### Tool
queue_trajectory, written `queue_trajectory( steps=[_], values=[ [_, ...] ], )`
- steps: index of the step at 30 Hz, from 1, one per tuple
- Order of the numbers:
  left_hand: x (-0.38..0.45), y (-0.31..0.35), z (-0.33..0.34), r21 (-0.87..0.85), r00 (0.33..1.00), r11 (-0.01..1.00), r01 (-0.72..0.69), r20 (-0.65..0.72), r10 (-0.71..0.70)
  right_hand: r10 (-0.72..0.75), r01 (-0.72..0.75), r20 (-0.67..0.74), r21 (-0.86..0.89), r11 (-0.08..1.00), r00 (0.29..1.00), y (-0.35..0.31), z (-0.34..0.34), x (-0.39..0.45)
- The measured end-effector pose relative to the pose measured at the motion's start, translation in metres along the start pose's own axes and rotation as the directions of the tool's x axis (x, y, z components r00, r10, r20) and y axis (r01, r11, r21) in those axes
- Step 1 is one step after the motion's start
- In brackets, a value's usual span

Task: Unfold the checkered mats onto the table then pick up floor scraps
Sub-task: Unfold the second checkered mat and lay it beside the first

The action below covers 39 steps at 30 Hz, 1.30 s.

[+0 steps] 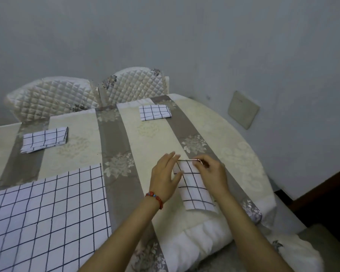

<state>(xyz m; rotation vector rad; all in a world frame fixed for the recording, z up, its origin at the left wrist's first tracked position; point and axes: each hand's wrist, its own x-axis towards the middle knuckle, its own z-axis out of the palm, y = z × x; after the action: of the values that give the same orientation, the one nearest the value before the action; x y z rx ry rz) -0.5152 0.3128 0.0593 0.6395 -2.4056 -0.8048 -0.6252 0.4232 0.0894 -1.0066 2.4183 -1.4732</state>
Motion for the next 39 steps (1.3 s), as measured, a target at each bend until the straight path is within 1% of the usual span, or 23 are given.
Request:
queue_trajectory(
  steps=[2,3,5,7,9,12,14,17,20,25,30,33,36,39],
  values=[
    [0.007,0.020,-0.024,-0.010,0.992,0.993,-0.114,-0.050,0.114,-0.077,0.076,0.018,0.020,0.997,0.997,-0.027,-0.008,-0.001],
    [0.009,0.028,-0.036,-0.019,0.986,0.987,-0.158,-0.054,0.156,-0.104,0.103,0.028,0.022,0.994,0.994,-0.040,-0.012,-0.003],
    [0.010,0.044,-0.059,-0.107,0.986,0.980,-0.169,-0.021,0.168,-0.131,0.128,0.040,0.058,0.990,0.991,-0.065,-0.019,-0.009],
    [0.006,0.055,-0.079,-0.232,0.992,0.966,-0.117,0.011,0.123,-0.142,0.136,0.040,0.111,0.984,0.989,-0.083,-0.027,-0.018],
    [0.004,0.061,-0.096,-0.306,0.998,0.949,-0.069,-0.029,0.063,-0.112,0.107,0.032,0.135,0.985,0.993,-0.092,-0.036,-0.030],
    [0.002,0.061,-0.121,-0.432,0.994,0.902,0.006,-0.095,-0.052,0.003,-0.019,0.066,0.238,0.971,0.998,-0.088,-0.051,-0.051],
    [0.002,0.059,-0.134,-0.504,0.982,0.863,0.046,-0.135,-0.131,0.050,-0.069,0.068,0.318,0.946,0.996,-0.082,-0.057,-0.063],
    [-0.001,0.057,-0.146,-0.601,0.959,0.796,0.069,-0.179,-0.218,0.119,-0.107,-0.001,0.435,0.894,0.993,-0.082,-0.060,-0.069],
    [-0.006,0.058,-0.149,-0.647,0.939,0.755,0.111,-0.181,-0.293,0.160,-0.102,-0.071,0.507,0.856,0.985,-0.090,-0.058,-0.068],
    [-0.020,0.063,-0.145,-0.693,0.924,0.702,0.163,-0.142,-0.355,0.114,0.011,-0.251,0.448,0.894,0.961,-0.099,-0.064,-0.062],
    [-0.030,0.080,-0.141,-0.713,0.906,0.670,0.204,-0.123,-0.406,0.012,0.057,-0.234,0.287,0.956,0.972,-0.099,-0.089,-0.054],
    [-0.032,0.094,-0.136,-0.738,0.892,0.638,0.218,-0.115,-0.438,-0.041,0.109,-0.286,0.226,0.968,0.957,-0.096,-0.103,-0.046],
    [-0.032,0.105,-0.129,-0.762,0.882,0.599,0.245,-0.082,-0.465,-0.075,0.159,-0.360,0.210,0.965,0.930,-0.098,-0.115,-0.035],
    [-0.034,0.114,-0.120,-0.766,0.869,0.572,0.294,-0.035,-0.494,-0.124,0.218,-0.366,0.228,0.949,0.922,-0.104,-0.125,-0.027]
  ],
)
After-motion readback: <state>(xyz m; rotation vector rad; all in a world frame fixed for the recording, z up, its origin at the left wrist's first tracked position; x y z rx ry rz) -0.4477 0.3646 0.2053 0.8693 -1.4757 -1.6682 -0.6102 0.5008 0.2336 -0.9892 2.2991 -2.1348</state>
